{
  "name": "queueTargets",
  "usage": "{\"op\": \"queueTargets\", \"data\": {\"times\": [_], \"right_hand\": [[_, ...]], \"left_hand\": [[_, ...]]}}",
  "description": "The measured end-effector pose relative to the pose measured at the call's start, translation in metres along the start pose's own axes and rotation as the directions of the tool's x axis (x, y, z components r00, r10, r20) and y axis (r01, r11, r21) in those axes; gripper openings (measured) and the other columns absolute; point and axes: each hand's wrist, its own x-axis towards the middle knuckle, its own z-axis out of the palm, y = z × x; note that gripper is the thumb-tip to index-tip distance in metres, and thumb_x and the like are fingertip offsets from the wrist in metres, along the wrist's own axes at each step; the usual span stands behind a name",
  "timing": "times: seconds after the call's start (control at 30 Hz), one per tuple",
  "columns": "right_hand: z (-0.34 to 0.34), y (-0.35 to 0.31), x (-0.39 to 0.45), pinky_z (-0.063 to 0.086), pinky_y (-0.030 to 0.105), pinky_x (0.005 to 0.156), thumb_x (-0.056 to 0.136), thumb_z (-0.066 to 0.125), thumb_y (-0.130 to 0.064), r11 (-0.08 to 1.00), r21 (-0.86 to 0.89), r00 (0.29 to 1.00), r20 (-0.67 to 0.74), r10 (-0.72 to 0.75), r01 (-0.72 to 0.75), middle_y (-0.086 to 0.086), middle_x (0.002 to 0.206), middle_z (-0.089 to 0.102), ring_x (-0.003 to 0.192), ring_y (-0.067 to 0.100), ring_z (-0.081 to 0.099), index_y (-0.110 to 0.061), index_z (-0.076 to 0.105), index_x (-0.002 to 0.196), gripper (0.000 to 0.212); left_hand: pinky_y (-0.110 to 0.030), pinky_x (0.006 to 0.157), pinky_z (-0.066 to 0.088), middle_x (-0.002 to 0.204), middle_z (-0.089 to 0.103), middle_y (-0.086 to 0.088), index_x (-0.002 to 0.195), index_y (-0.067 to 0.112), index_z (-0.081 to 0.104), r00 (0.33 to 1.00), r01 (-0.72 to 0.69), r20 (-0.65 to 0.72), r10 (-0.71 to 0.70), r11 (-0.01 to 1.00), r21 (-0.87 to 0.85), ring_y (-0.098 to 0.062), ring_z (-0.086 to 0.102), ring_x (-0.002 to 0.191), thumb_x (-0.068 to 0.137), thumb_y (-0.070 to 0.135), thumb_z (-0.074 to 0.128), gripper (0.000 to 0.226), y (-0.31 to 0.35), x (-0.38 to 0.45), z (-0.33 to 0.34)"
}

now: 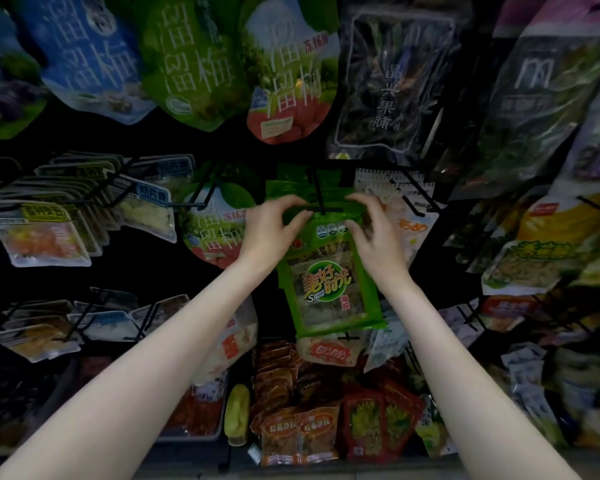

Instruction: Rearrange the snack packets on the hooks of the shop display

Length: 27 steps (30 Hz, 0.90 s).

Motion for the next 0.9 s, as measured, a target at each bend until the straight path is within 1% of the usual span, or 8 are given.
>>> {"op": "queueTargets", "data": {"times": [0.13,0.23,0.33,0.43,0.6,0.73,0.8,0.9], "right_hand": [[-0.003,0.001,0.000,0.037,0.043,0.107,0.092,0.054,-0.006,0.999,0.003,0.999,0.030,0.040,-0.040,0.000,0.136,0.048,0.127,0.016,0.044,-0.013,0.044,0.133,0.043],[-0.005,0.004,-0.002,0.045,0.040,0.100,0.091,0.055,-0.005,0.997,0.050,0.998,0.030,0.057,-0.058,-0.019,0.126,0.048,0.112,0.004,0.050,-0.015,0.042,0.134,0.046],[-0.002,0.003,-0.002,0.034,0.020,0.106,0.090,0.056,-0.003,1.000,-0.015,1.000,-0.015,-0.017,0.016,-0.002,0.132,0.046,0.119,0.003,0.041,-0.015,0.041,0.135,0.049],[0.005,0.003,-0.008,0.020,-0.002,0.095,0.088,0.055,0.002,0.972,-0.178,0.986,-0.038,-0.163,0.154,0.019,0.121,0.046,0.109,0.004,0.037,-0.007,0.051,0.125,0.038],[0.023,0.003,-0.022,0.026,0.017,0.101,0.092,0.045,0.006,0.968,-0.250,0.995,0.104,-0.001,0.027,0.015,0.142,0.029,0.126,0.026,0.040,-0.013,0.042,0.138,0.050],[0.034,-0.002,0.000,0.044,0.032,0.094,0.090,0.043,0.011,0.926,-0.315,0.956,0.136,0.261,-0.208,0.009,0.155,-0.004,0.137,0.028,0.027,-0.030,0.010,0.149,0.079],[0.035,0.002,0.016,0.047,0.036,0.093,0.089,0.043,0.013,0.910,-0.333,0.944,0.129,0.302,-0.246,0.011,0.156,-0.010,0.142,0.031,0.019,-0.031,0.007,0.149,0.083],[0.038,0.009,0.033,0.048,0.034,0.083,0.088,0.044,0.013,0.896,-0.334,0.929,0.123,0.350,-0.293,0.011,0.156,-0.007,0.136,0.033,0.029,-0.027,0.009,0.150,0.081]], "left_hand": [[-0.017,0.085,0.037,0.102,0.065,0.004,0.105,0.011,0.067,0.996,0.075,0.060,-0.070,0.993,-0.093,-0.007,0.055,0.101,0.090,0.016,0.059,0.018,0.003,0.009,0.001],[-0.016,0.081,0.038,0.094,0.061,0.010,0.098,0.014,0.066,0.992,0.080,0.106,-0.069,0.991,-0.107,-0.002,0.055,0.095,0.088,0.014,0.061,0.012,0.003,0.011,0.000],[-0.023,0.082,0.043,0.096,0.064,0.005,0.099,0.013,0.067,0.983,0.154,0.120,-0.138,0.979,-0.134,-0.009,0.058,0.098,0.088,0.013,0.060,0.013,-0.002,0.015,0.002],[-0.027,0.084,0.045,0.101,0.065,0.000,0.103,0.011,0.067,0.975,0.210,0.091,-0.201,0.972,-0.103,-0.017,0.059,0.102,0.088,0.013,0.060,0.016,-0.005,0.018,0.007],[-0.043,0.104,0.032,0.133,0.044,-0.015,0.128,0.013,0.051,0.998,0.061,-0.008,-0.061,0.958,0.281,-0.031,0.035,0.125,0.084,0.009,0.060,0.045,-0.010,0.011,0.012],[-0.046,0.113,0.021,0.149,0.026,-0.017,0.140,0.012,0.037,0.995,-0.076,0.082,0.049,0.927,0.368,-0.034,0.020,0.139,0.080,-0.001,0.062,0.067,-0.025,-0.007,0.002],[-0.047,0.112,0.021,0.152,0.022,-0.015,0.143,0.012,0.033,0.994,-0.086,0.102,0.049,0.907,0.413,-0.034,0.018,0.140,0.081,-0.001,0.061,0.069,-0.034,-0.019,-0.004],[-0.050,0.111,0.025,0.153,0.019,-0.012,0.143,0.013,0.031,0.992,-0.012,0.114,-0.045,0.890,0.455,-0.032,0.018,0.141,0.085,0.004,0.058,0.065,-0.050,-0.037,-0.013]]}}
